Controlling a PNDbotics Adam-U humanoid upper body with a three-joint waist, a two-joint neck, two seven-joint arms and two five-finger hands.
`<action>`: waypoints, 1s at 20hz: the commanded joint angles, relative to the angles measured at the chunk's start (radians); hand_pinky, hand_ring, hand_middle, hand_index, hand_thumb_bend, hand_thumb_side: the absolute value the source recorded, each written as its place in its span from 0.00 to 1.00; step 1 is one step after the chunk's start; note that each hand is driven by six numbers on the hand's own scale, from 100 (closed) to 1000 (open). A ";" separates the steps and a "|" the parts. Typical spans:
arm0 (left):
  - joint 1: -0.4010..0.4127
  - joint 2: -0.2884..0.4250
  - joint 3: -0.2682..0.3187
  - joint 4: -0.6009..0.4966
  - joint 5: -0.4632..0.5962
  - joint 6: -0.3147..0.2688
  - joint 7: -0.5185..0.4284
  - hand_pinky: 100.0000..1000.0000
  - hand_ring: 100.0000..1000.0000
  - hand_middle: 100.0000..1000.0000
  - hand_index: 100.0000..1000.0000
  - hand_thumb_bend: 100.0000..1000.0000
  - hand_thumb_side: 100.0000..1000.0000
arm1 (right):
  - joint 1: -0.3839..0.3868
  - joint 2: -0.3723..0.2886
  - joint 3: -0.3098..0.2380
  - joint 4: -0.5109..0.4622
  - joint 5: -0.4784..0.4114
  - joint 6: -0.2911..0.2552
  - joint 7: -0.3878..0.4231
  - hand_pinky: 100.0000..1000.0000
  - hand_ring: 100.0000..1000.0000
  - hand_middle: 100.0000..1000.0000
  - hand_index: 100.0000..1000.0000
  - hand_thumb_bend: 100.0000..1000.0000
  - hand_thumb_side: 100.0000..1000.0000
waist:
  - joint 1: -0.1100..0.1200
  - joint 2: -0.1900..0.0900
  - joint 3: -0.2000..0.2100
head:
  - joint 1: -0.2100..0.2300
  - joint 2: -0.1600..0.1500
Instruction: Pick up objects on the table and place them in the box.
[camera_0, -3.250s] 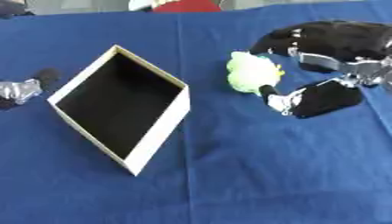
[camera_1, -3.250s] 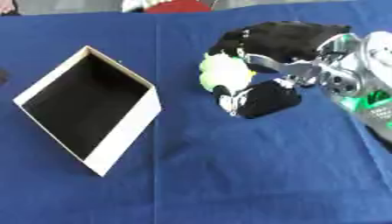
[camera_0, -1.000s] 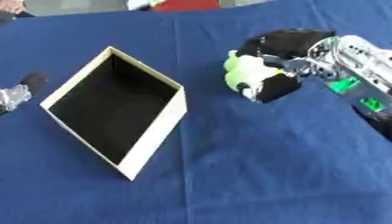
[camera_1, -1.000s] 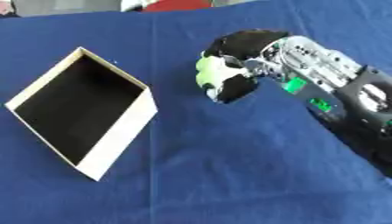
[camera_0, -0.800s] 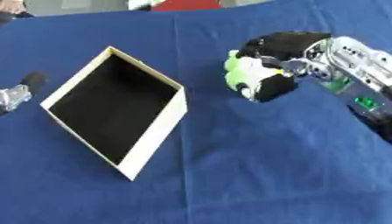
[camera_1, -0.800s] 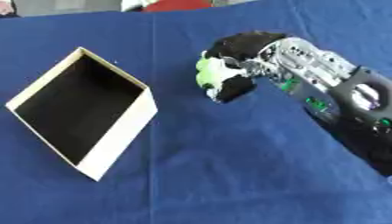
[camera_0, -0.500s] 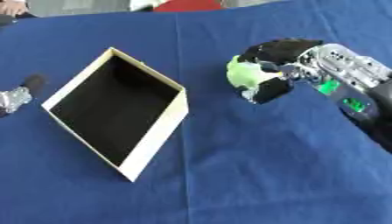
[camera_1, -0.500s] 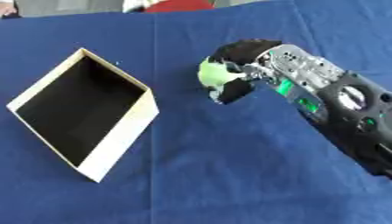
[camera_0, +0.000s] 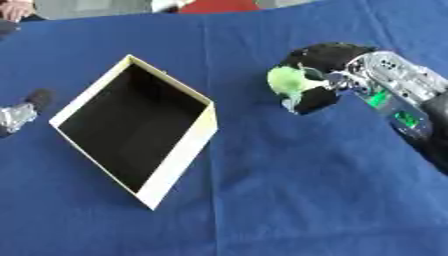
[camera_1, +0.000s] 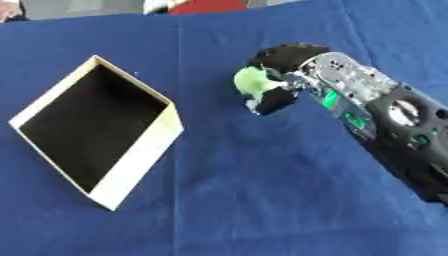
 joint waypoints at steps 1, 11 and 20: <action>-0.007 0.017 0.012 -0.005 0.007 -0.002 -0.003 0.47 0.63 0.62 0.78 0.46 0.58 | -0.021 -0.013 -0.014 0.023 0.020 0.006 0.003 0.96 0.94 0.90 0.98 0.09 0.62 | 0.003 -0.016 0.002 | -0.003 -0.013; -0.003 0.012 0.016 -0.004 0.008 0.000 -0.001 0.46 0.62 0.61 0.77 0.46 0.58 | -0.025 0.015 -0.017 0.109 -0.072 0.069 -0.137 0.83 0.76 0.68 0.80 0.00 0.00 | 0.003 -0.018 0.003 | -0.003 -0.013; -0.001 0.011 0.017 -0.003 0.009 0.001 0.000 0.46 0.62 0.61 0.77 0.46 0.59 | -0.023 0.010 -0.024 0.071 -0.115 0.124 -0.208 0.79 0.68 0.63 0.75 0.00 0.01 | 0.001 -0.021 0.003 | 0.004 -0.008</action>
